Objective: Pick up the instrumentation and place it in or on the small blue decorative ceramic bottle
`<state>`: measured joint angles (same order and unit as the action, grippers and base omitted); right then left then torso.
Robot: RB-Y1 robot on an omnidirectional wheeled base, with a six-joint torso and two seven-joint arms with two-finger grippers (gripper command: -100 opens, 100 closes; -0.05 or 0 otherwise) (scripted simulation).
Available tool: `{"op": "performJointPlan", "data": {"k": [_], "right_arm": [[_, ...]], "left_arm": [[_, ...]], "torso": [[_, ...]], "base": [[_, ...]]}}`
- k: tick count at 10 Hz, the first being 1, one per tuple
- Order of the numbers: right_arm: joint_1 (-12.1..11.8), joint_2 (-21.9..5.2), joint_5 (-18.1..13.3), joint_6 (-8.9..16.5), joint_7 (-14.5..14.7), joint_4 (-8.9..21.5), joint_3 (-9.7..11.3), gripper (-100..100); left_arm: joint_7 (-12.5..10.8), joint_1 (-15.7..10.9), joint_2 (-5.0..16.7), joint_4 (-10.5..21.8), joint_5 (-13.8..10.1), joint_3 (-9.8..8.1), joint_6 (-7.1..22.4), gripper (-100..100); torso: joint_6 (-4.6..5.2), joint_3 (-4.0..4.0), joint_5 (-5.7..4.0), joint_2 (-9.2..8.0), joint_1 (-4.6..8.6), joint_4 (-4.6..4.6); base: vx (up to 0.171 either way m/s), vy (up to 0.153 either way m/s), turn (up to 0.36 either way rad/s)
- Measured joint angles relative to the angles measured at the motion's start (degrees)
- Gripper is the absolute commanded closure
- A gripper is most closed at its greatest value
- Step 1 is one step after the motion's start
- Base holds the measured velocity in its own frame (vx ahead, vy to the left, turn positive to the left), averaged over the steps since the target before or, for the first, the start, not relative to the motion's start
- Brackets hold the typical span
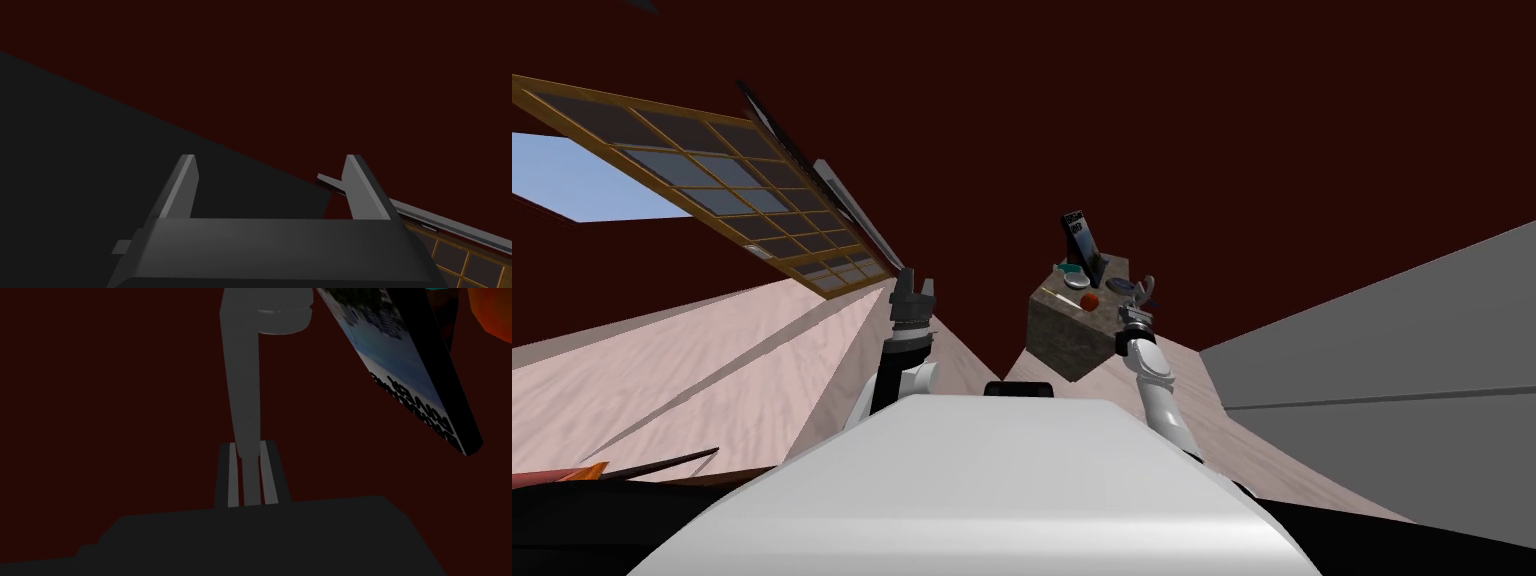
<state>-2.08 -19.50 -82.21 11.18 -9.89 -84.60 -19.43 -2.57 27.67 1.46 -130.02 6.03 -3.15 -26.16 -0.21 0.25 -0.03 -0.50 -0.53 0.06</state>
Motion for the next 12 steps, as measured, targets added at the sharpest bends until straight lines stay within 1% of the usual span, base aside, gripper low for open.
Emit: {"op": "performJointPlan", "data": {"k": [2, 3, 4, 5, 6, 7, 8, 9, 11, 12], "right_arm": [[2.32, -0.25, 4.34, 1.08, 2.99, -0.02, 0.86, 100], [3.93, -0.03, 4.09, 1.33, 2.9, 0.62, 0.85, 100], [4.52, -0.15, 6.35, 2.07, 4.25, 0.07, 1.54, 100], [6.52, 0.19, 5.49, 2.33, 4.16, 1.18, 1.43, 100], [7.86, -0.51, 10.28, 3.76, 7.32, 0.47, 2.77, 100], [9.7, -0.32, 9.68, 3.94, 7.67, 1.24, 2.62, 100], [11.83, -0.26, 8.47, 3.39, 6.28, 2.72, 2.01, 100], [13.04, 0.0, 7.99, 3.33, 5.67, 3.05, 1.99, 100], [13.15, -0.55, 10.83, 4.29, 7.77, 2.0, 2.91, 100], [14.73, -0.43, 10.85, 4.37, 7.86, 2.73, 2.69, 100]], "left_arm": [[0.0, -0.01, 0.0, 0.0, 0.0, 0.0, 0.0, 0], [0.0, 0.0, 0.0, 0.0, 0.0, 0.0, 0.0, 0], [0.0, 0.01, 0.0, 0.0, 0.0, 0.0, 0.0, 0], [0.0, 0.01, 0.01, 0.0, 0.0, 0.0, 0.0, 0], [0.0, 0.01, 0.01, 0.0, 0.0, 0.0, 0.0, 0], [0.0, 0.01, 0.01, 0.0, 0.0, -0.01, 0.0, 0], [0.0, 0.01, 0.01, 0.0, 0.0, -0.01, 0.0, 0], [0.0, 0.02, 0.01, 0.0, 0.0, -0.01, 0.0, 0], [0.0, 0.02, 0.01, 0.0, 0.0, -0.01, 0.0, 0], [0.0, 0.02, 0.01, 0.0, 0.0, -0.01, 0.0, 0]], "torso": [[0.04, 0.2, 0.07, -0.28, -0.1, 0.13], [0.02, 0.2, 0.06, -0.24, -0.02, 0.15], [0.03, 0.1, 0.05, -0.03, 0.1, 0.14], [-0.04, 0.0, 0.03, 0.15, 0.16, 0.11], [-0.1, -0.01, 0.05, 0.18, 0.13, 0.13], [-0.04, -0.04, 0.03, 0.24, 0.19, 0.12], [-0.08, -0.06, 0.03, 0.3, 0.21, 0.12], [-0.07, -0.07, 0.02, 0.32, 0.22, 0.12], [-0.02, -0.1, -0.02, 0.36, 0.31, 0.1], [-0.14, -0.1, 0.01, 0.38, 0.28, 0.13]], "base": [[-0.194, 0.075, 0.019], [-0.096, 0.026, 0.018], [-0.064, 0.017, 0.031], [-0.076, 0.017, 0.079], [-0.054, 0.007, 0.048], [-0.04, 0.01, 0.056], [-0.028, 0.004, 0.031], [-0.008, 0.0, 0.003], [-0.007, 0.0, 0.028], [-0.015, -0.007, 0.05]]}}
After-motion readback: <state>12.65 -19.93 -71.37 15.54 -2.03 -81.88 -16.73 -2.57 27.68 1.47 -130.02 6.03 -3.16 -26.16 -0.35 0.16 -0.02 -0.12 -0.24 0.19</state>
